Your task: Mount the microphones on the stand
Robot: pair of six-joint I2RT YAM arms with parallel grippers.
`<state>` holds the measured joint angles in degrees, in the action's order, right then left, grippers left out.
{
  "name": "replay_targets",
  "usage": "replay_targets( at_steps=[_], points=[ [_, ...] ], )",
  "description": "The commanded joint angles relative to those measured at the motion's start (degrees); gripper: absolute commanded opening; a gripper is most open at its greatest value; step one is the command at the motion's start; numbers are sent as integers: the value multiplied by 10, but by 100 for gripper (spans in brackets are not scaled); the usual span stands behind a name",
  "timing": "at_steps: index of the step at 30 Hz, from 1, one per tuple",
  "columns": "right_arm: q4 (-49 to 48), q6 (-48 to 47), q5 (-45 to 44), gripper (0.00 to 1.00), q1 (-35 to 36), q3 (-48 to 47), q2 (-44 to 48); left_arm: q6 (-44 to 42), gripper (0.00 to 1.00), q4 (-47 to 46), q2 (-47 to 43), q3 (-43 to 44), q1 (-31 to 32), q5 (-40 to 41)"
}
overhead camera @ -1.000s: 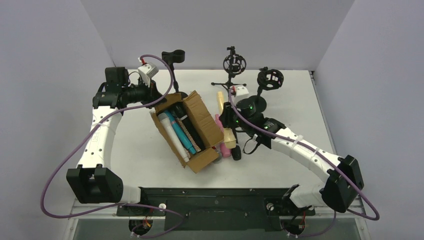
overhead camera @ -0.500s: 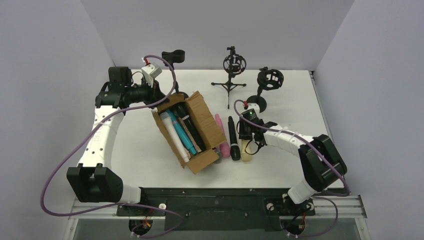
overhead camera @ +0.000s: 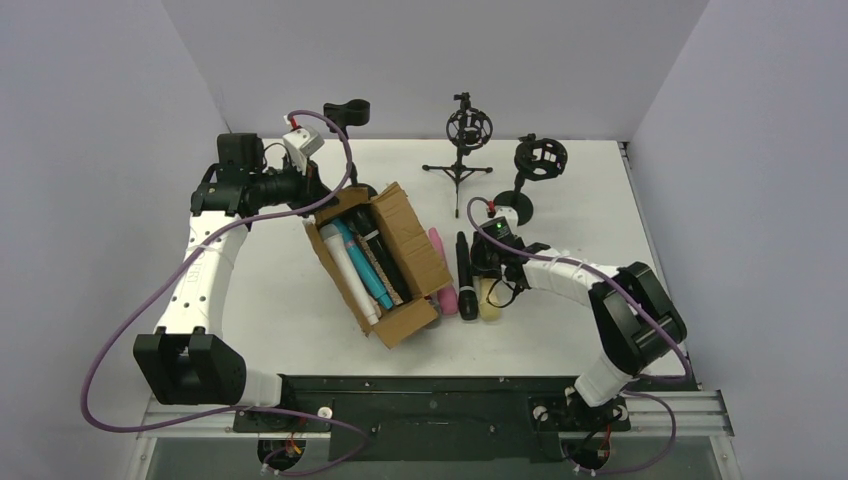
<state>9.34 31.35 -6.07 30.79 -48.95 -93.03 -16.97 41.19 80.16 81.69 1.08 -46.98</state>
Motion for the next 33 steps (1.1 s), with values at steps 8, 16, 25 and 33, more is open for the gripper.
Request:
replay_targets(
  at_steps=[8, 16, 25, 33],
  points=[
    [32, -4, -48, 49, 63, -82, 182, -6, 0, -8, -4, 40, 11, -40],
    [92, -98, -97, 43, 268, -264, 123, 2, 0, -5, -7, 35, 11, -44],
    [62, -117, 10, 43, 312, -350, -35, 1, 0, -4, -13, 32, 11, -41],
    [60, -133, 41, 47, 311, -390, -122, 1, 0, -6, -14, 28, 11, -37]
  ],
)
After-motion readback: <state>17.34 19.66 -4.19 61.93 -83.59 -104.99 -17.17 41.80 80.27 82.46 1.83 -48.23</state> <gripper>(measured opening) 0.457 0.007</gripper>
